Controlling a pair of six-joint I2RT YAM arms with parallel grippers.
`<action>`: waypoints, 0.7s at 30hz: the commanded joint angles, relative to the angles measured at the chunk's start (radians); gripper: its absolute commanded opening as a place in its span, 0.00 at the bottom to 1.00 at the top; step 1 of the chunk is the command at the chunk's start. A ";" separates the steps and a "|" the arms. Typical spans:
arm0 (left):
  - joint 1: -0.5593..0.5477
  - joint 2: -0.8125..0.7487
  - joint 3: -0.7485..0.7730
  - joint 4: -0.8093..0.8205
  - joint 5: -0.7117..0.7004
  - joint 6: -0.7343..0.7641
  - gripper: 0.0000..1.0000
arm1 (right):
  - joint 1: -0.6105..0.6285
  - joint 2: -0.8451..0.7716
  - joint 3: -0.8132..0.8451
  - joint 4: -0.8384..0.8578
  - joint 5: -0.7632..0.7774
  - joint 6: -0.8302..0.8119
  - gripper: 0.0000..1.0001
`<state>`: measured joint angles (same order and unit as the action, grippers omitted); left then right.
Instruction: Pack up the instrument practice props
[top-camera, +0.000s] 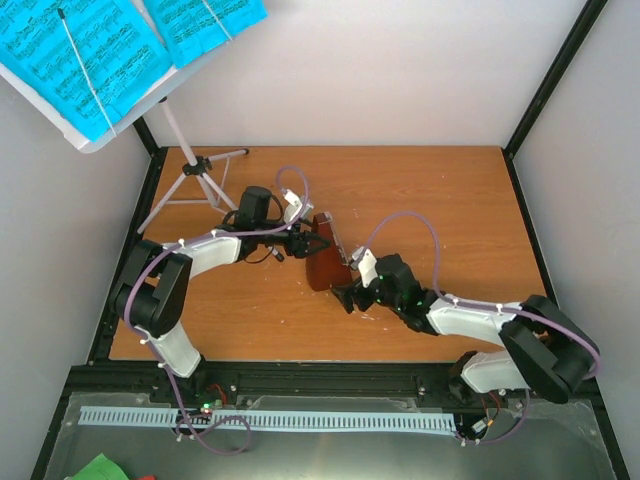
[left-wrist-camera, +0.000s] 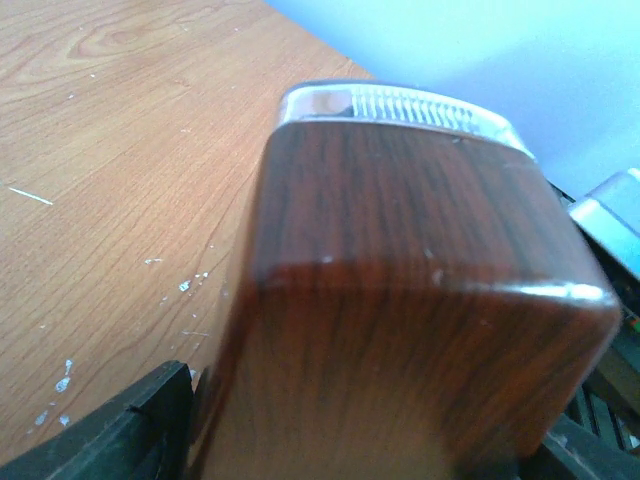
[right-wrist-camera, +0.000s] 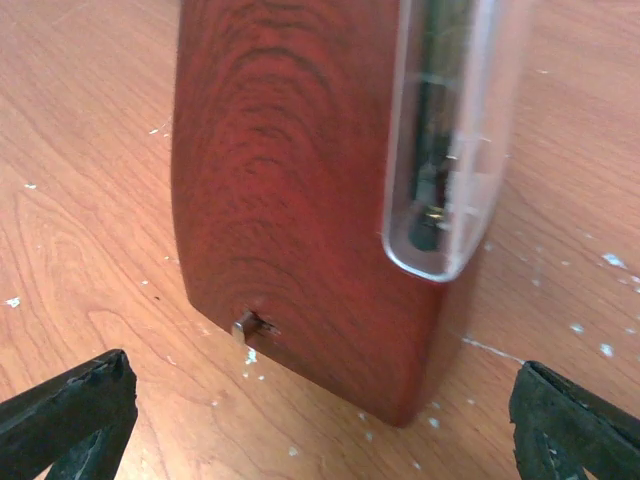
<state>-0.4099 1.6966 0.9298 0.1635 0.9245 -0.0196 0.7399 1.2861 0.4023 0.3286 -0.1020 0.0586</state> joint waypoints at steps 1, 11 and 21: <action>0.006 0.007 0.055 -0.015 0.069 -0.002 0.50 | 0.022 0.071 0.053 0.022 -0.028 -0.017 1.00; 0.006 0.009 0.055 -0.020 0.063 0.000 0.49 | 0.055 0.242 0.138 0.035 -0.003 0.005 1.00; 0.006 0.009 0.053 -0.024 0.065 0.010 0.49 | 0.056 0.251 0.147 0.017 0.045 0.011 0.75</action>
<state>-0.4091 1.7065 0.9424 0.1482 0.9512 -0.0109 0.7815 1.5242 0.5247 0.3405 -0.0605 0.0711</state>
